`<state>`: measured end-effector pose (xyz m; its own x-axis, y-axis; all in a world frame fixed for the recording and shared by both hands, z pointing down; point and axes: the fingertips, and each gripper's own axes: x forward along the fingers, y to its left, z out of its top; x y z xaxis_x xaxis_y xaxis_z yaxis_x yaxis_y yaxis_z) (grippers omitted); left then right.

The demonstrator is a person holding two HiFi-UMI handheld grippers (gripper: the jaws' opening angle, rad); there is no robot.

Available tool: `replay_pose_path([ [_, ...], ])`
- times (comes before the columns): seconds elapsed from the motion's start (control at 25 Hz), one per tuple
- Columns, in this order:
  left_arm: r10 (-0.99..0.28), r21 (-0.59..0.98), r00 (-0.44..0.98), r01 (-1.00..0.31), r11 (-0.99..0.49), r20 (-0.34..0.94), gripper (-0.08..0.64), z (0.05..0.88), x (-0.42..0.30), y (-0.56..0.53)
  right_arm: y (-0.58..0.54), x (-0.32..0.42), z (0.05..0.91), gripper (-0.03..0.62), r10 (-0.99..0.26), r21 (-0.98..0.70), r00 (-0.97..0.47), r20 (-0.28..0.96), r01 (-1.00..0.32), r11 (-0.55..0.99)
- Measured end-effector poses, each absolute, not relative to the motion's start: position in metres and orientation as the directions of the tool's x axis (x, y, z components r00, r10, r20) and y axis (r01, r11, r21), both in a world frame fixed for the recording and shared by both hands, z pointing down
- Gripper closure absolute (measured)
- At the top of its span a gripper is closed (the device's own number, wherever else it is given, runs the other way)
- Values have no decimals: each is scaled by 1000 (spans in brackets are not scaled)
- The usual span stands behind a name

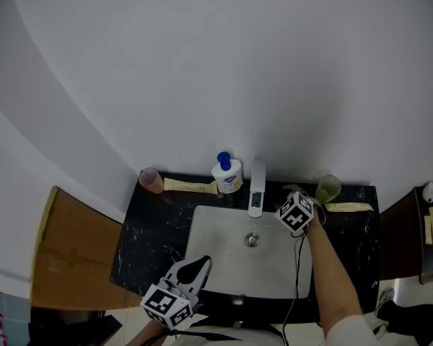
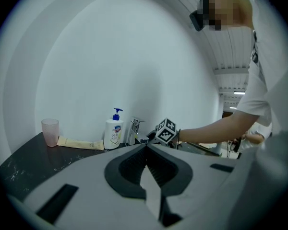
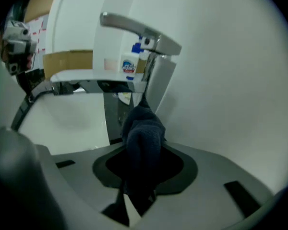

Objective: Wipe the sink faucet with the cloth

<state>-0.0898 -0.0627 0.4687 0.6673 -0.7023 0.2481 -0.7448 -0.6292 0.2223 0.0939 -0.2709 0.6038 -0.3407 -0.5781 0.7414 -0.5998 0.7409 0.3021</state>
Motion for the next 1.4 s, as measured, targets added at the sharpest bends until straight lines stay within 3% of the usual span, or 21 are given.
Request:
replay_pose_path([
  [0.2, -708, 221, 661, -750, -623, 247, 558, 466, -93, -64, -277, 87, 584, 463, -604, 277, -392, 694, -629, 726],
  [0.52, -697, 237, 677, -736, -635, 234, 558, 467, -84, -61, -293, 87, 452, 463, -745, 269, -549, 379, -705, 656],
  [0.6, -697, 237, 678, -735, -636, 233, 558, 466, -83, -62, -295, 91, 456, 463, -749, 254, -539, 386, -718, 648],
  [0.76, -699, 237, 675, -737, -633, 237, 558, 466, -84, -61, -291, 90, 522, 463, -688, 235, -485, 539, -698, 676],
  [0.92, -704, 236, 666, -746, -623, 247, 558, 469, -88, -60, -273, 80, 594, 463, -561, 250, -411, 718, -600, 760],
  [1.04, -708, 238, 661, -751, -617, 249, 558, 471, -90, -60, -269, 78, 615, 463, -519, 289, -356, 777, -530, 797],
  [1.2, -710, 240, 660, -751, -615, 245, 558, 471, -91, -61, -278, 79, 575, 463, -585, 339, -394, 709, -537, 772],
  [1.4, -702, 245, 671, -742, -625, 239, 558, 469, -85, -64, -293, 81, 468, 463, -706, 355, -518, 482, -622, 698],
])
